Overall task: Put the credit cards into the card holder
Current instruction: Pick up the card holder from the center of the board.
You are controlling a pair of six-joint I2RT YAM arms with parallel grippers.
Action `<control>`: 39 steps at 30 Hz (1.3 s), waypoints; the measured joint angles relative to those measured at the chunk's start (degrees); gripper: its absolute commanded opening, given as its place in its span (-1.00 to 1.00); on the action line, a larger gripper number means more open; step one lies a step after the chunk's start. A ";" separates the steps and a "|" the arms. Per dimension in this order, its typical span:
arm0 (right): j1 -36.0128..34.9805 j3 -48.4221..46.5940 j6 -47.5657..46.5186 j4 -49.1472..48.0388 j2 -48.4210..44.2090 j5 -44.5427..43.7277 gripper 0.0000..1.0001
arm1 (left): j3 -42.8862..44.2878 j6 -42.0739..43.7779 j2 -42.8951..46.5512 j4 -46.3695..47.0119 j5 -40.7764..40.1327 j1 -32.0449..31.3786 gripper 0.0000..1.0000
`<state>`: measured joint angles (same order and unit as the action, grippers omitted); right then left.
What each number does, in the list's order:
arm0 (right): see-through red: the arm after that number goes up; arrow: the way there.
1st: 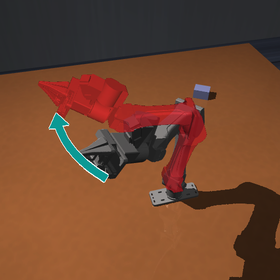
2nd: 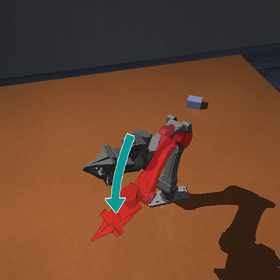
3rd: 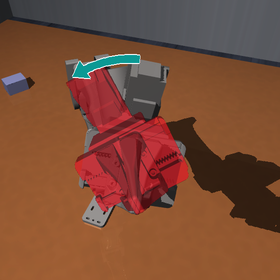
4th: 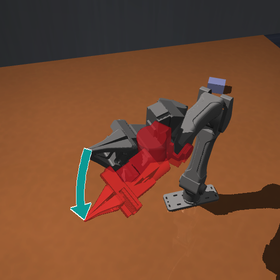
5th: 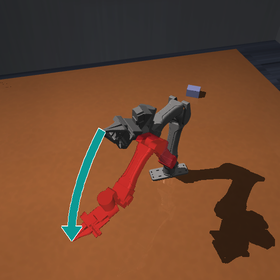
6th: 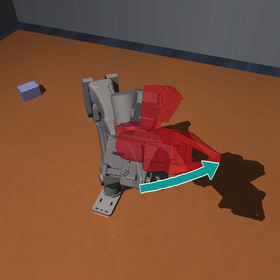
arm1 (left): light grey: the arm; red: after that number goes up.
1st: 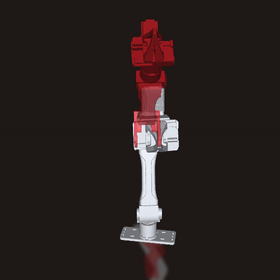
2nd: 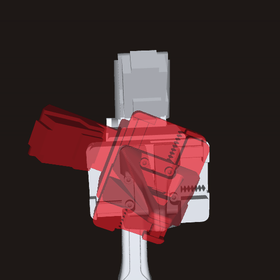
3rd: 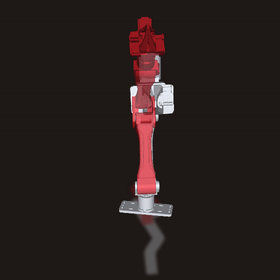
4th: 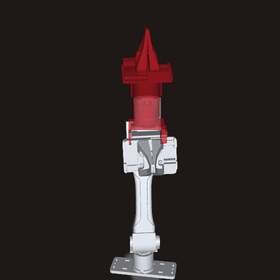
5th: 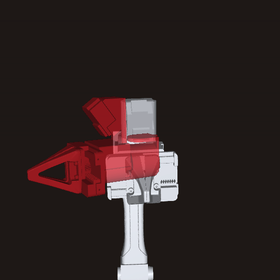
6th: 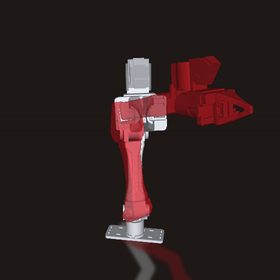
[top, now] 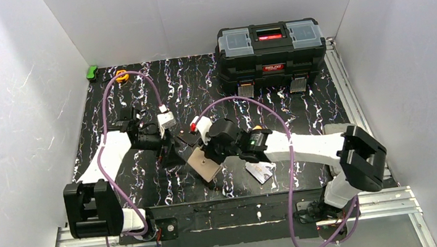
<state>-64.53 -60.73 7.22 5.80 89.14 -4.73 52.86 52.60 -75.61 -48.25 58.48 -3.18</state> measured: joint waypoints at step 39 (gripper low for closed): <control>-5.16 -6.16 -7.89 -0.66 -14.10 -13.31 0.56 | 11.21 10.05 -1.38 -14.80 10.49 -4.83 -1.00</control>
<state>-69.69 -66.89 -0.67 5.15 75.05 -18.04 64.07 62.65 -76.99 -63.05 68.97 -8.01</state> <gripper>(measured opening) 0.757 0.098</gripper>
